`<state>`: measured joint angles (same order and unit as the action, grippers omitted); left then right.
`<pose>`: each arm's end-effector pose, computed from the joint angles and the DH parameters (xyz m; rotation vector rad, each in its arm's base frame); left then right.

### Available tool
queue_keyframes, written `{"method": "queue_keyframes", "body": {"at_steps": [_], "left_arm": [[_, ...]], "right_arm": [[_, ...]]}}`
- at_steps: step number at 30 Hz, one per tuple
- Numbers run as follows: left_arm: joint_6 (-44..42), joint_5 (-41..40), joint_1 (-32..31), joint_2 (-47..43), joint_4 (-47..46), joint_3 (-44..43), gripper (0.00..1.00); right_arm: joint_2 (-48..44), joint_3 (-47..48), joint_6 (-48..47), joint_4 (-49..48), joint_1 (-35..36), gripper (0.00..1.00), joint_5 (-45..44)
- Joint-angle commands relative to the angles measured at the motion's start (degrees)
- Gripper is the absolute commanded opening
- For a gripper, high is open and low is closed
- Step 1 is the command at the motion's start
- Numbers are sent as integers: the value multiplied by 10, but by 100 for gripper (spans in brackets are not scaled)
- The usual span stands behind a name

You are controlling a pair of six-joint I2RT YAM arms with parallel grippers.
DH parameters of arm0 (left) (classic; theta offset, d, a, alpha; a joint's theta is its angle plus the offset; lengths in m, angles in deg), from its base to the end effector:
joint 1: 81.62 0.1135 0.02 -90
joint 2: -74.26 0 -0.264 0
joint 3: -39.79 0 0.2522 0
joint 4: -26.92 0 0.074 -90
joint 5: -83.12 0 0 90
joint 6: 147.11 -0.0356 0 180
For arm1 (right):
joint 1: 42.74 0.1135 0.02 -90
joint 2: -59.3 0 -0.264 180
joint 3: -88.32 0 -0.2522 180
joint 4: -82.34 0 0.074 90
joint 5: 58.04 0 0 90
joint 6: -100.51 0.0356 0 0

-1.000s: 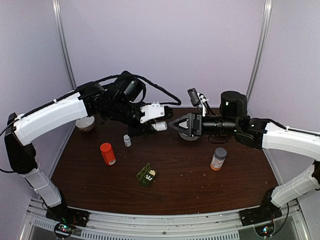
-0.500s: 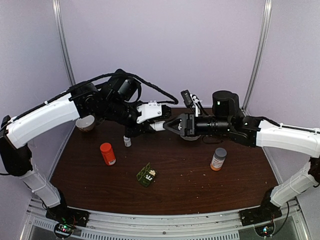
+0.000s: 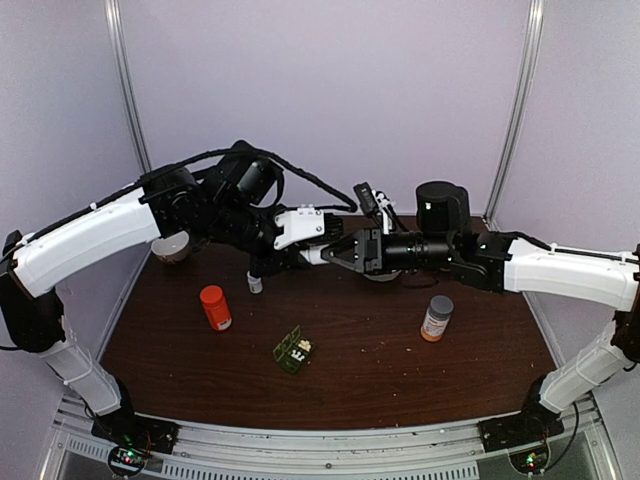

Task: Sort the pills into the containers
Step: Pass from the left arm to the right, then pass from the right arm to the left

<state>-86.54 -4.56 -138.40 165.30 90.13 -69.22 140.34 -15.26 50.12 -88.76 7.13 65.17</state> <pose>0.1861 -0.2868 0.3775 1.6388 1.7219 -0.2782 0.1985 0.2658 0.3297 -0.6584 1.9844 1.5601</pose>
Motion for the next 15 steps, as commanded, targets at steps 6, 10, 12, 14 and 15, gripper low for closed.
{"method": "queue_keyframes", "body": {"at_steps": [6,10,12,14,15], "left_arm": [[14,-7,-4,-18,-35,9,51],[48,-8,-3,-54,-74,34,72],[68,-9,-3,-85,-104,61,80],[96,-10,-3,-121,-139,90,85],[117,-12,-2,-139,-160,107,89]], "right_arm": [[-10,-2,18,-41,1,19,7],[-27,-20,27,-66,-5,19,0],[-41,-35,33,-89,-9,19,-1],[-60,-51,33,-117,-11,19,0],[-70,-59,33,-132,-11,19,0]]}}
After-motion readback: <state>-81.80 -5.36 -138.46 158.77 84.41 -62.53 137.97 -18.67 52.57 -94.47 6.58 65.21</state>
